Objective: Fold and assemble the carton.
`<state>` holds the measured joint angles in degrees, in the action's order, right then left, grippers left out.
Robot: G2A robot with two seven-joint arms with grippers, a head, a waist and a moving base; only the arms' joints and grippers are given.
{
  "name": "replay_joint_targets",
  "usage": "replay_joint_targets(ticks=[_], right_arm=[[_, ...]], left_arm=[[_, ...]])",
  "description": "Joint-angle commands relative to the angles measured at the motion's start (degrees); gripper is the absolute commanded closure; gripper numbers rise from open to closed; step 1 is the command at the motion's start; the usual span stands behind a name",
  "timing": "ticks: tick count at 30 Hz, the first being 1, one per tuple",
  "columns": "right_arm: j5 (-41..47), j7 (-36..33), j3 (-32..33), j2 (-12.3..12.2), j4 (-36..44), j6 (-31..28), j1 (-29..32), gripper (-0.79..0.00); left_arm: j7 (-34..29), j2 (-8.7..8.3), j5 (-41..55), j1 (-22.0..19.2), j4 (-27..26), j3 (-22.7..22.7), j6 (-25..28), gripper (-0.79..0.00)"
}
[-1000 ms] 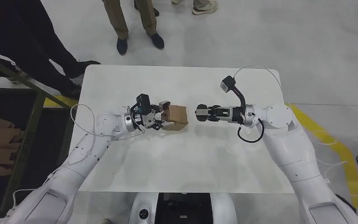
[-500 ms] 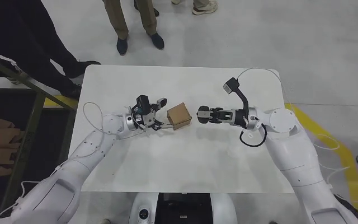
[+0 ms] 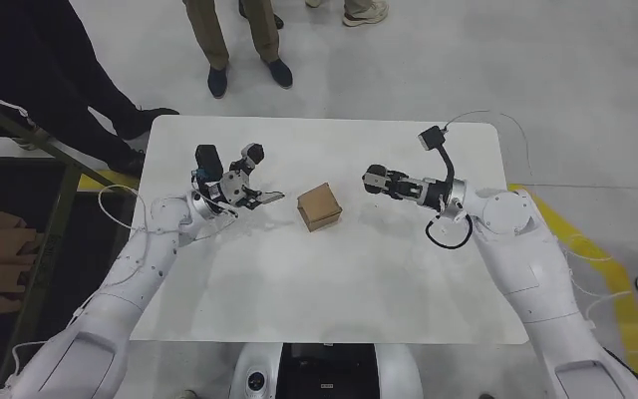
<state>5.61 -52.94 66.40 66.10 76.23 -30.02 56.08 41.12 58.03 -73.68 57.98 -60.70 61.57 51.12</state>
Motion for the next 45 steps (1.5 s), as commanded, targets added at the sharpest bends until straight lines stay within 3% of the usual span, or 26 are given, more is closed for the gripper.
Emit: replay_joint_targets(ticks=[1,5,8,9,10,16,27,33,45], right_arm=[[-4.22,3.91,0.69,-0.15,-0.62,-1.42,0.46,-0.172],[-11.31,11.16,1.99,-0.40,-1.41,-3.87,1.71,-0.243],[-17.62,16.82,3.14,-0.64,-1.28,-4.92,2.79,-0.369],[-19.37,18.63,3.46,-0.70,-1.10,-5.21,3.26,-0.533],[-21.65,20.40,3.90,-0.80,-0.90,-5.32,3.64,-0.776],[-33.34,30.35,6.37,-1.31,1.84,-5.21,6.30,-0.785],[-58.75,44.13,9.69,-2.24,10.97,2.41,11.44,-0.785],[-63.43,48.81,10.63,-2.28,13.13,5.97,13.19,-0.785],[-63.43,48.81,10.63,-2.28,13.13,5.97,13.19,-0.785]], left_arm=[[-4.37,-0.15,4.09,0.91,-0.79,1.36,-0.30,-0.785],[-11.14,-0.57,10.15,2.79,-3.03,4.09,-1.68,-0.785],[-15.30,-0.92,14.04,4.60,-4.57,6.19,-3.15,-0.785],[-16.36,-1.05,15.12,5.27,-5.03,6.90,-3.64,-0.785],[-17.54,-1.15,16.41,5.93,-5.45,7.58,-4.18,-0.785],[-23.15,-1.82,21.70,9.79,-9.20,11.68,-7.41,-0.785],[-28.73,-2.68,26.71,15.44,-17.48,18.46,-12.08,-0.785],[-30.04,-2.70,27.13,16.28,-18.85,19.59,-12.58,-0.785],[-30.04,-2.70,27.13,16.28,-18.85,19.59,-12.58,-0.784]])
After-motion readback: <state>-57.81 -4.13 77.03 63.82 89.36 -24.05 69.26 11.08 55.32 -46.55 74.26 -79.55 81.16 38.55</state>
